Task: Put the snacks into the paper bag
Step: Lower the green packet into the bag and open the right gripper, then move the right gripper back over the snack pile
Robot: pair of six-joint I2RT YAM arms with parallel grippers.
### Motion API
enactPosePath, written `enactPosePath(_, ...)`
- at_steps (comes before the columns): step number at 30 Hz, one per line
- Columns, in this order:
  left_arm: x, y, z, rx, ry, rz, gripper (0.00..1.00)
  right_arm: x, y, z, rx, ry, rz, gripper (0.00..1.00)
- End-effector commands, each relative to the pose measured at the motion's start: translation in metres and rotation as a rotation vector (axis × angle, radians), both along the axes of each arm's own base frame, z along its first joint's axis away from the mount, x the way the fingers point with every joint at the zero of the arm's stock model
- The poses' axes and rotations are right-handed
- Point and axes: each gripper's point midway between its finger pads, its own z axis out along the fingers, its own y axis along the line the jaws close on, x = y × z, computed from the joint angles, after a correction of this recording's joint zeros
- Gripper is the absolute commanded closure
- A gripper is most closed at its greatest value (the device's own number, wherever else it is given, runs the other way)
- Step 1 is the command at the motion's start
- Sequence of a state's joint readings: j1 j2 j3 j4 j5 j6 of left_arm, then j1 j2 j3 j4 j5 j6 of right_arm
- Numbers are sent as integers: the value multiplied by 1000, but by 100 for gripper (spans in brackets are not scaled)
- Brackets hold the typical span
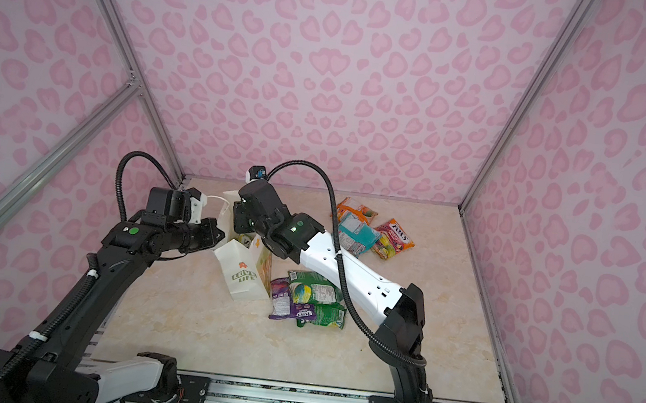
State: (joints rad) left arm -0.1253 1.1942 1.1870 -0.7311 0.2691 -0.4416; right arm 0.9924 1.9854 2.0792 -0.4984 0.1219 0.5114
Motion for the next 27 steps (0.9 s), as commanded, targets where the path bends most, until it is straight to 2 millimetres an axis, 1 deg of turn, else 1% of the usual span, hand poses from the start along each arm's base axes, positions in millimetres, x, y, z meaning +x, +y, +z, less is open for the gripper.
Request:
enactPosePath(1, -1, 0, -3, 6, 8, -9, 96, -4, 0, 19, 27, -41, 31, 43)
enactPosePath(4, -1, -1, -3, 1, 11, -14, 97, -10, -6, 35, 38, -76, 51, 37)
enactPosePath(6, -1, 0, -3, 5, 8, -10, 96, -14, -15, 46, 37, -106, 51, 32)
enactPosePath(10, -2, -1, -3, 4, 9, -13, 97, -22, -42, 61, 4, -163, 28, 23)
enactPosePath(14, -2, 0, -2, 7, 6, -10, 97, -28, -79, 59, -50, -185, -30, 18)
enactPosePath(15, -1, 0, -3, 6, 7, -10, 97, -29, -90, 57, -63, -181, -46, 18)
enactPosePath(17, -1, -1, -3, 2, 9, -14, 97, -31, -112, 48, -92, -169, -84, 17)
enactPosePath(20, -2, -1, -1, 1, 4, -14, 96, -30, -152, 24, -126, -113, -151, 16)
enactPosePath(22, -2, 0, -1, 7, 2, -9, 96, -29, -176, 2, -130, -50, -185, 16)
enactPosePath(23, -2, 0, -1, 8, 3, -8, 96, -30, -189, -15, -145, -14, -207, 16)
enactPosePath(24, -2, 0, -1, 7, 3, -9, 97, -30, -202, -26, -155, 14, -229, 16)
enactPosePath(25, -2, 0, -1, 6, 5, -11, 96, -31, -210, -34, -162, 31, -243, 16)
enactPosePath(26, -3, -1, -1, 3, 5, -14, 96, -34, -221, -50, -180, 63, -261, 16)
enactPosePath(27, -2, -1, -1, 2, 6, -15, 97, -35, -229, -61, -188, 88, -273, 16)
